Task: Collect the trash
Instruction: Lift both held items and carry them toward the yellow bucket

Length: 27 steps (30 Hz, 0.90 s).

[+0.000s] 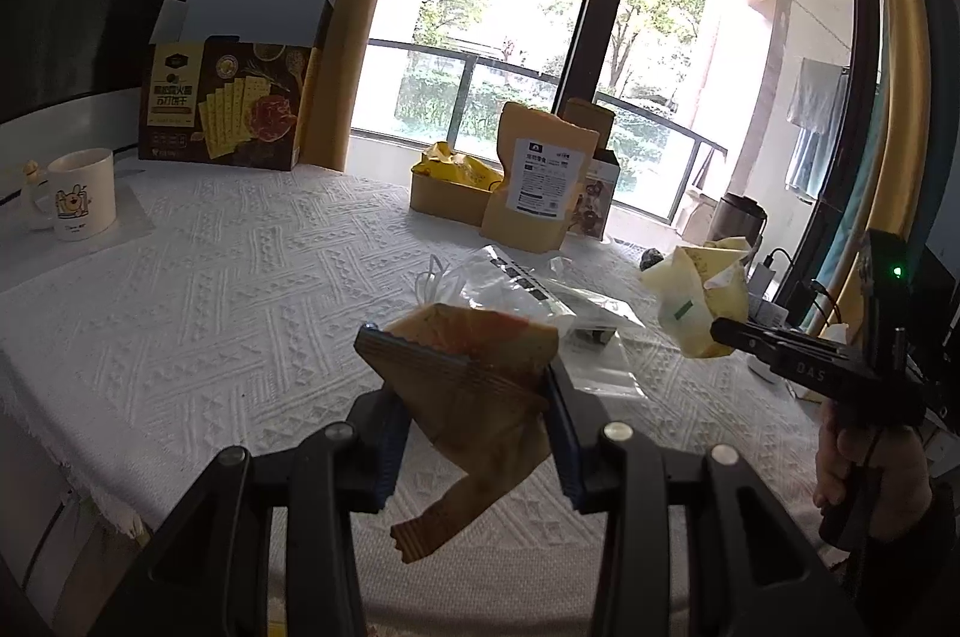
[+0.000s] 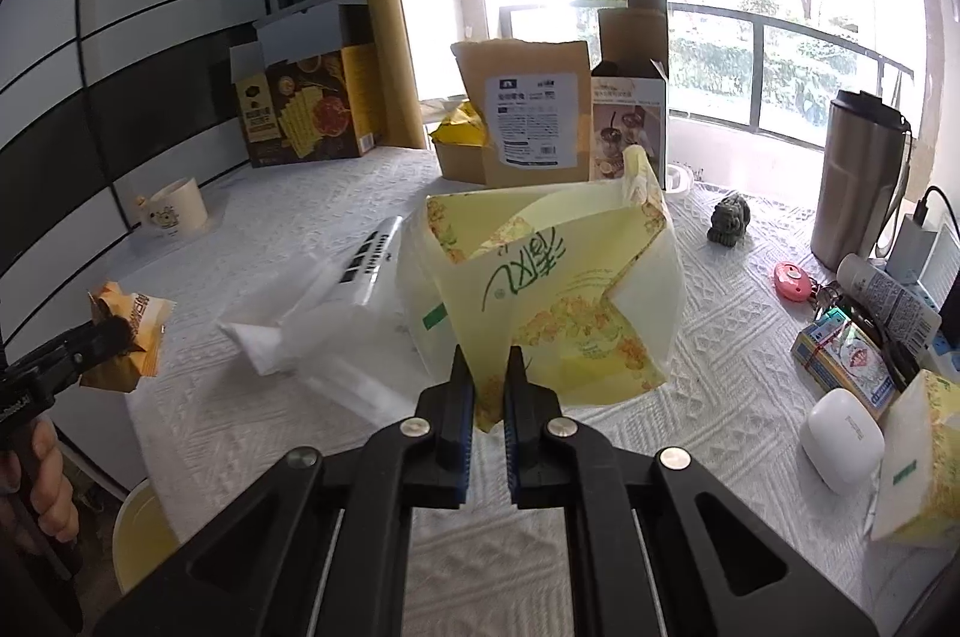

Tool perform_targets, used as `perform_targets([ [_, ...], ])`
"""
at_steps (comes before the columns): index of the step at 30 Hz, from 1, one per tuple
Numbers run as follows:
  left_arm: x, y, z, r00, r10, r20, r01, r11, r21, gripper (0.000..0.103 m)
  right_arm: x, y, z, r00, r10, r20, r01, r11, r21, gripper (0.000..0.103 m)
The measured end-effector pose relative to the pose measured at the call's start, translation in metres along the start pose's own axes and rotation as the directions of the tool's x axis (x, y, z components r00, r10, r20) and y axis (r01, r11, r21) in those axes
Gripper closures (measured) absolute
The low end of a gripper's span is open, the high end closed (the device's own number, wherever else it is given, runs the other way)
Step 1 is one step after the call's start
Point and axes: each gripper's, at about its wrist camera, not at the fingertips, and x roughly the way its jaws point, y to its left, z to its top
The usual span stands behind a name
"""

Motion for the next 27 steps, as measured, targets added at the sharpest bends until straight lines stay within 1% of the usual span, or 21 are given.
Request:
perform_targets([
  [5,-0.013,0.003,-0.008,1.000,0.000,-0.005,0.000,1.000,-0.012,0.062,-0.015,0.009,-0.008,1.000,0.010,0.001,-0.010,1.000,-0.005,0.095],
  [13,-0.035,0.002,-0.019,1.000,-0.011,-0.015,0.010,1.000,-0.002,0.062,-0.046,0.031,-0.019,0.999,0.029,0.017,-0.028,0.999,-0.030,0.095],
  [22,-0.070,-0.001,-0.028,1.000,-0.020,0.004,0.020,1.000,0.012,0.062,-0.076,0.057,-0.030,0.999,0.048,0.024,-0.047,0.997,-0.055,0.095],
  [27,-0.087,0.000,-0.033,1.000,-0.012,0.012,0.011,1.000,0.017,0.062,-0.092,0.072,-0.037,0.998,0.053,0.021,-0.051,0.995,-0.081,0.095],
])
